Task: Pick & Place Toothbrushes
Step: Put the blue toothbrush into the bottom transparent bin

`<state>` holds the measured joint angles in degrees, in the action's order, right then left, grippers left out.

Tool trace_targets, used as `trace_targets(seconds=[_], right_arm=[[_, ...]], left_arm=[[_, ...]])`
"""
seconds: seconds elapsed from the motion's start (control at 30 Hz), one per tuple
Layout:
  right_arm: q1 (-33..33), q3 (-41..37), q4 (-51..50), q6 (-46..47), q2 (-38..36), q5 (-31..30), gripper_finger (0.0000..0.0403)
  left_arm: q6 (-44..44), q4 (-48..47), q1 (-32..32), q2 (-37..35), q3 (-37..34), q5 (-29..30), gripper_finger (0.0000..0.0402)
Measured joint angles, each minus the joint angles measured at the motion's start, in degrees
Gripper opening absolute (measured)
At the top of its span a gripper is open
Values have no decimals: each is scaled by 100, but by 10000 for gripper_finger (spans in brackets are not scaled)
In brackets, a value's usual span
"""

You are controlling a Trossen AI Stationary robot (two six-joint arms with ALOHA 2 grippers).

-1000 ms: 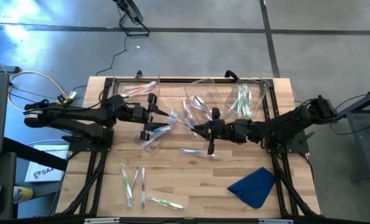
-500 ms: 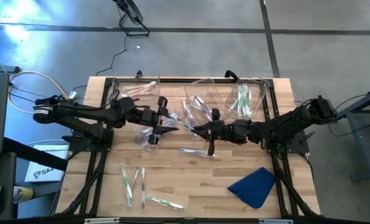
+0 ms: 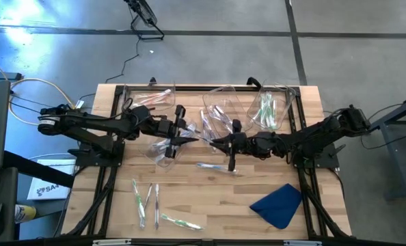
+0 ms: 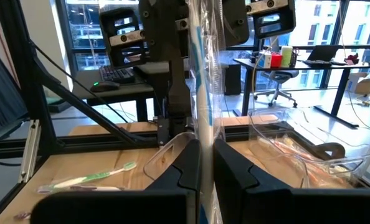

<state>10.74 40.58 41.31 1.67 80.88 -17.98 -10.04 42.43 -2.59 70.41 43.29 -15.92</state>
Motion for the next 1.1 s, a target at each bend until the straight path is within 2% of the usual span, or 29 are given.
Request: trace_targets(seconds=[0.27,0.53,0.67,0.87,1.0,1.1], right_arm=[[-4,0,-45,-19,0,9,17],[13,0,-50,-40,0,36,33],[13,0,-49,-21,0,-23,67],[96,-2,-177,-24,-122,0,140],[226,-2,-857,-26,-518,6,191],[352,-2,-1547,17,-950,-120,214]], left_arm=[[176,-23,2,-1,0,33,14],[164,-56,2,0,0,15,8],[123,-57,0,0,0,-33,8],[107,-51,-2,-2,0,-41,8],[105,-70,-2,-38,0,-44,8],[42,-112,-5,-70,1,-46,8]])
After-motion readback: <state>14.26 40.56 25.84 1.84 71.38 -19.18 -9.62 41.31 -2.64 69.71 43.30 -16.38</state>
